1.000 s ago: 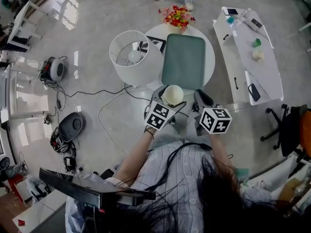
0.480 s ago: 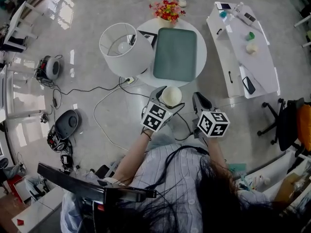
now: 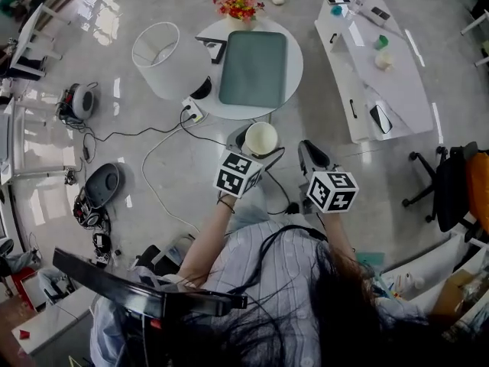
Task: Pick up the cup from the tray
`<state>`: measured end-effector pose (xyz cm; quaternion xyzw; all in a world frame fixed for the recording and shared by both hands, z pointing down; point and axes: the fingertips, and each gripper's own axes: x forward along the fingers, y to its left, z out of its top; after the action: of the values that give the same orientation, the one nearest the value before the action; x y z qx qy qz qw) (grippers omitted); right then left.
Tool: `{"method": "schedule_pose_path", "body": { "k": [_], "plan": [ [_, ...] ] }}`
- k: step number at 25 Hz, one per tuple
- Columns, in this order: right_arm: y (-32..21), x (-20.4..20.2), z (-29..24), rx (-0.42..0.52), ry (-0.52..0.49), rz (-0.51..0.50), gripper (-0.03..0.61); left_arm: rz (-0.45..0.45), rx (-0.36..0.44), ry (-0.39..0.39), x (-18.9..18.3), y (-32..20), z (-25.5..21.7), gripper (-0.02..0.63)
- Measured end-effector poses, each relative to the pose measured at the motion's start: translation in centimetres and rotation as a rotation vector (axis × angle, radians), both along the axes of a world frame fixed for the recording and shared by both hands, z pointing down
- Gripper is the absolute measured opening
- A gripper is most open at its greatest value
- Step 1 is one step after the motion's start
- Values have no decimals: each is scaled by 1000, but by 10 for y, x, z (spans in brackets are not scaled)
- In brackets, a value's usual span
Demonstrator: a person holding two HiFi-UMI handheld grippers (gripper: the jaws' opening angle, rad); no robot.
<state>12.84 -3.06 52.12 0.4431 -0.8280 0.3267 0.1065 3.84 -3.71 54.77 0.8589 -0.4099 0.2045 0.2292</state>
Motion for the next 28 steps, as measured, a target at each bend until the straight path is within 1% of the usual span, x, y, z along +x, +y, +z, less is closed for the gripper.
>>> {"method": "schedule_pose_path", "body": {
  "k": [4,8,12,18,24,28],
  "plan": [
    [22,23,-5,22,-9,-55,49,-47,3,-5,21,25,-4,459],
    [42,37,-5,33,-28,-96,49,-105,1,4,33,50,-5,459],
    [73,47,-7,48,-37,-139,49,-147,1,18,46,88,-8,458],
    [108,56,-15,83,-45,-198,49,-186,21,17,58,132,-16,457],
    [133,67,-20,102,-52,-205,49,-205,6,15,60,171,-16,457],
    [145,73,-21,110,-55,-217,49,-209,1,3,62,186,-14,457]
  ]
}}
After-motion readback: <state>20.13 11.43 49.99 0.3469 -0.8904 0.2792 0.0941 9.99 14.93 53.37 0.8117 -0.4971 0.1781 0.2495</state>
